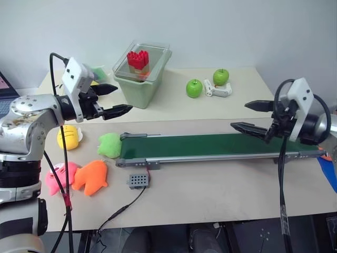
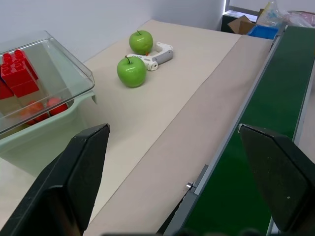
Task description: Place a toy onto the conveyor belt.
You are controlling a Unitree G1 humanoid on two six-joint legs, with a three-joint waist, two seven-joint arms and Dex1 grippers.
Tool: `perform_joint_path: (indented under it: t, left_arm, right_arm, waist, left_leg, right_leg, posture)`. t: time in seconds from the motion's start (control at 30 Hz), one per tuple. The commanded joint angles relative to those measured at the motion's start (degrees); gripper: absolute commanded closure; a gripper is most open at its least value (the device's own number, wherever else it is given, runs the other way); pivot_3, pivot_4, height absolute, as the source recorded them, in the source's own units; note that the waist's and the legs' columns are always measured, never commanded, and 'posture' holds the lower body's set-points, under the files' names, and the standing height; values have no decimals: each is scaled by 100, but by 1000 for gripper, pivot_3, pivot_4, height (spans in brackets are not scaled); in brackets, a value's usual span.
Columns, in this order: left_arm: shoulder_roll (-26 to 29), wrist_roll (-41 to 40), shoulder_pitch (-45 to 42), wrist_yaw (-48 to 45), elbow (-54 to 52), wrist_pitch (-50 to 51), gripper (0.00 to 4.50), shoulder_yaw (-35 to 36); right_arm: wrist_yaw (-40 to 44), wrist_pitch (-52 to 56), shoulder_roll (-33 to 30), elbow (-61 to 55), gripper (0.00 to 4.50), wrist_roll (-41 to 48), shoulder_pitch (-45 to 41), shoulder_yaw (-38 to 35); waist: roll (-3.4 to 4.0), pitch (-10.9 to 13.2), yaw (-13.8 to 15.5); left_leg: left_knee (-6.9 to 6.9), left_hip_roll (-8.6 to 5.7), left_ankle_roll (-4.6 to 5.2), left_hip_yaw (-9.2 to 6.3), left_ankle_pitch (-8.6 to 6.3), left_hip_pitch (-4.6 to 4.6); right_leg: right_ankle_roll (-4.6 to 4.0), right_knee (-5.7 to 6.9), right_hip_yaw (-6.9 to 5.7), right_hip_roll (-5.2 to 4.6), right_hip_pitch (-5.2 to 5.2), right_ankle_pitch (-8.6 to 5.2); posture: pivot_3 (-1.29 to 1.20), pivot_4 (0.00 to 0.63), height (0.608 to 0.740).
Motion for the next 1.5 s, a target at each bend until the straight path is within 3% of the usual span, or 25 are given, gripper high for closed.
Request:
perform_joint_path:
  t: [0.03, 0.4, 0.63, 0.87, 1.23, 1.5]
  left_arm:
    - [64, 18, -74, -66, -81, -117, 36, 66]
    - [500, -418, 840, 41, -208, 561, 36, 1211]
    - [651, -296, 2086, 272, -299, 234, 36, 2532]
    - [529, -56, 4021, -194, -320, -487, 36, 3617]
    - [498, 413, 5589, -643, 300, -1504, 36, 4229]
    - [-1, 571, 5905, -418, 693, -2000, 36, 3876]
  right_arm:
    - [-20, -72, -25, -154, 0, 22, -55, -152]
    - [262, -267, 86, 304, 0, -124, -451, 258]
    - [570, -463, 329, 770, 0, -291, -874, 643]
    - [1098, -348, 352, 971, 0, -223, -1023, 887]
    - [2000, -112, 387, 1155, 0, 64, -1353, 1008]
    - [2057, 16, 406, 1181, 0, 118, -1736, 1007]
  waist:
    - [0, 0, 0]
    - [0, 0, -76]
    - [-1, 1, -126]
    - [-1, 2, -152]
    - [-2, 4, -88]
    - [-2, 4, -89]
  left_leg:
    - [0, 0, 0, 0, 0, 0]
    - [-2, 2, 1, 0, 0, 2]
    - [-8, 3, 0, 0, 0, 1]
    - [-22, 6, 1, 4, -1, 0]
    - [-23, 7, 0, 5, -1, 6]
    - [-21, 9, -1, 6, -1, 8]
  right_leg:
    - [0, 0, 0, 0, 0, 0]
    - [0, 0, 1, 0, -1, 0]
    - [0, -3, -1, -1, -4, 0]
    - [-1, -9, 0, -3, -13, 0]
    - [-2, -9, -2, -4, -10, -1]
    - [-3, -11, -3, -4, -11, -1]
  posture:
    - [0, 150, 740]
    - [0, 150, 740]
    - [0, 150, 740]
    - [0, 150, 740]
    - [0, 150, 740]
    - [0, 150, 740]
